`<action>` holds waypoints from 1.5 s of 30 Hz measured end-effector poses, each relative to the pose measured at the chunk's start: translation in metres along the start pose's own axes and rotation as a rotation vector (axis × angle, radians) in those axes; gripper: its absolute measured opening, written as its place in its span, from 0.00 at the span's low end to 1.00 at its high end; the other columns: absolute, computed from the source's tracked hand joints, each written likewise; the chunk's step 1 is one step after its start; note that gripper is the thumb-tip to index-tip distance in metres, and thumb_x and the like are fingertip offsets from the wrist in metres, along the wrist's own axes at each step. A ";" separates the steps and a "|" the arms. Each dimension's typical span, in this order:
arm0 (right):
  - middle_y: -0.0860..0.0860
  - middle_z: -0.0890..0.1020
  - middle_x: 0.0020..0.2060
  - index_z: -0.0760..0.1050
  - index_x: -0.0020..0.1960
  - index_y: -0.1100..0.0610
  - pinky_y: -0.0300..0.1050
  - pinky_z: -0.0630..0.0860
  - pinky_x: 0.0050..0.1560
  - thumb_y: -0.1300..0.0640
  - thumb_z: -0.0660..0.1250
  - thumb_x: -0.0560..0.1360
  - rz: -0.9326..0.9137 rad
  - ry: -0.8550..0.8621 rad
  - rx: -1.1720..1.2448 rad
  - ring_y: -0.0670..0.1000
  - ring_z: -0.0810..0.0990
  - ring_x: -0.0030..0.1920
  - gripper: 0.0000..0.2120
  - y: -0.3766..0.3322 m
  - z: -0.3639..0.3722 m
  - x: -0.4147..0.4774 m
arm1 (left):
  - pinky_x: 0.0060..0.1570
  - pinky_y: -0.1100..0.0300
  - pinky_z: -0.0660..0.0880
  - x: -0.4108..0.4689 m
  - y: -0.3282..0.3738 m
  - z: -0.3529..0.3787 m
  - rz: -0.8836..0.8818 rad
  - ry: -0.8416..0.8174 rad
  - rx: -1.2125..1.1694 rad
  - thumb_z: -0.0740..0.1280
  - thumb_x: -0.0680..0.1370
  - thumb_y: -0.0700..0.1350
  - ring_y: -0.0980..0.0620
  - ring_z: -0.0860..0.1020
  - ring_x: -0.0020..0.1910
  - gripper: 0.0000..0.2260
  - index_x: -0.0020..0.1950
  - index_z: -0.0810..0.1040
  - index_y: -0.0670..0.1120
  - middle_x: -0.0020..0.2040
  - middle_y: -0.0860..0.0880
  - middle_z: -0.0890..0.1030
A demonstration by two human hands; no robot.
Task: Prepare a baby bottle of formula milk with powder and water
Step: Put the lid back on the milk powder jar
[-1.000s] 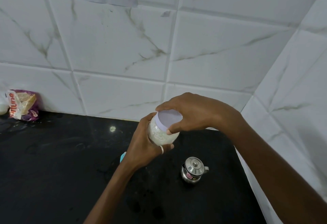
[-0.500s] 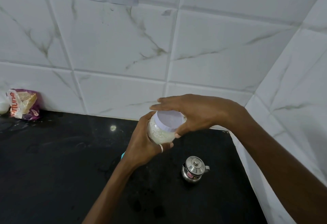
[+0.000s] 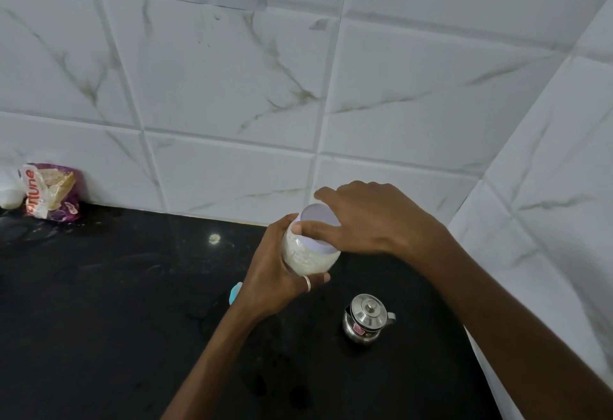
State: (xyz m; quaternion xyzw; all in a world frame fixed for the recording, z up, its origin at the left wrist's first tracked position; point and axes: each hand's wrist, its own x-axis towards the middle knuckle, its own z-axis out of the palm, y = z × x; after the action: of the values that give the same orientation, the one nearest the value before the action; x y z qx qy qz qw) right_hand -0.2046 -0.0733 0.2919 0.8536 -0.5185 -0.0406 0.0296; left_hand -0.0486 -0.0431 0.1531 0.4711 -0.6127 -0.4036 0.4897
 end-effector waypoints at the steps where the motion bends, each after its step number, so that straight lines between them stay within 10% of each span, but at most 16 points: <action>1: 0.49 0.76 0.69 0.64 0.77 0.43 0.52 0.72 0.60 0.23 0.54 0.74 -0.019 -0.022 0.040 0.54 0.76 0.66 0.38 0.003 -0.003 -0.001 | 0.49 0.63 0.82 0.000 -0.002 -0.001 0.004 -0.001 -0.001 0.85 0.63 0.38 0.57 0.80 0.62 0.45 0.74 0.67 0.55 0.65 0.55 0.79; 6: 0.42 0.55 0.82 0.52 0.80 0.33 0.50 0.60 0.78 0.44 0.75 0.73 -0.252 -0.249 0.202 0.45 0.55 0.81 0.44 0.014 -0.015 -0.001 | 0.49 0.69 0.79 0.002 0.000 -0.005 0.015 0.016 0.006 0.85 0.64 0.37 0.64 0.80 0.59 0.41 0.67 0.69 0.60 0.61 0.60 0.80; 10: 0.43 0.61 0.80 0.59 0.80 0.38 0.46 0.60 0.76 0.53 0.75 0.75 -0.291 -0.228 0.168 0.46 0.59 0.79 0.39 0.015 -0.012 0.002 | 0.58 0.67 0.79 0.003 0.002 -0.003 0.026 0.002 0.039 0.86 0.63 0.42 0.65 0.78 0.63 0.42 0.69 0.68 0.62 0.63 0.65 0.79; 18: 0.49 0.79 0.61 0.69 0.71 0.43 0.48 0.73 0.53 0.28 0.62 0.75 -0.059 -0.082 0.081 0.52 0.76 0.58 0.30 0.005 -0.004 0.000 | 0.47 0.68 0.80 -0.001 0.018 -0.001 0.069 -0.009 0.041 0.82 0.65 0.32 0.68 0.81 0.55 0.45 0.51 0.69 0.83 0.53 0.74 0.80; 24: 0.51 0.77 0.42 0.72 0.52 0.54 0.48 0.67 0.42 0.23 0.46 0.75 0.064 0.068 -0.016 0.53 0.76 0.43 0.36 -0.005 0.005 -0.004 | 0.53 0.59 0.82 -0.003 0.005 0.001 0.045 0.014 0.037 0.86 0.62 0.42 0.57 0.81 0.62 0.43 0.71 0.69 0.55 0.63 0.58 0.79; 30: 0.42 0.64 0.79 0.54 0.81 0.37 0.47 0.62 0.74 0.38 0.71 0.75 -0.173 -0.201 0.253 0.46 0.61 0.77 0.40 0.013 -0.009 -0.008 | 0.46 0.72 0.77 -0.003 0.020 -0.003 0.081 0.012 0.041 0.83 0.64 0.32 0.69 0.80 0.55 0.38 0.57 0.72 0.69 0.53 0.75 0.79; 45: 0.46 0.78 0.60 0.66 0.75 0.38 0.44 0.67 0.53 0.39 0.73 0.73 -0.169 -0.053 0.154 0.48 0.72 0.58 0.33 0.004 -0.001 -0.007 | 0.51 0.67 0.80 -0.007 0.005 0.003 0.123 0.057 0.049 0.83 0.66 0.35 0.66 0.81 0.56 0.42 0.55 0.71 0.81 0.54 0.70 0.82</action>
State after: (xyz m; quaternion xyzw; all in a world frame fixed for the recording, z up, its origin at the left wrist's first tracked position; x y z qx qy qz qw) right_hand -0.2113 -0.0692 0.2932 0.8926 -0.4470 -0.0258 -0.0533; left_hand -0.0515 -0.0353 0.1561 0.4557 -0.6361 -0.3438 0.5191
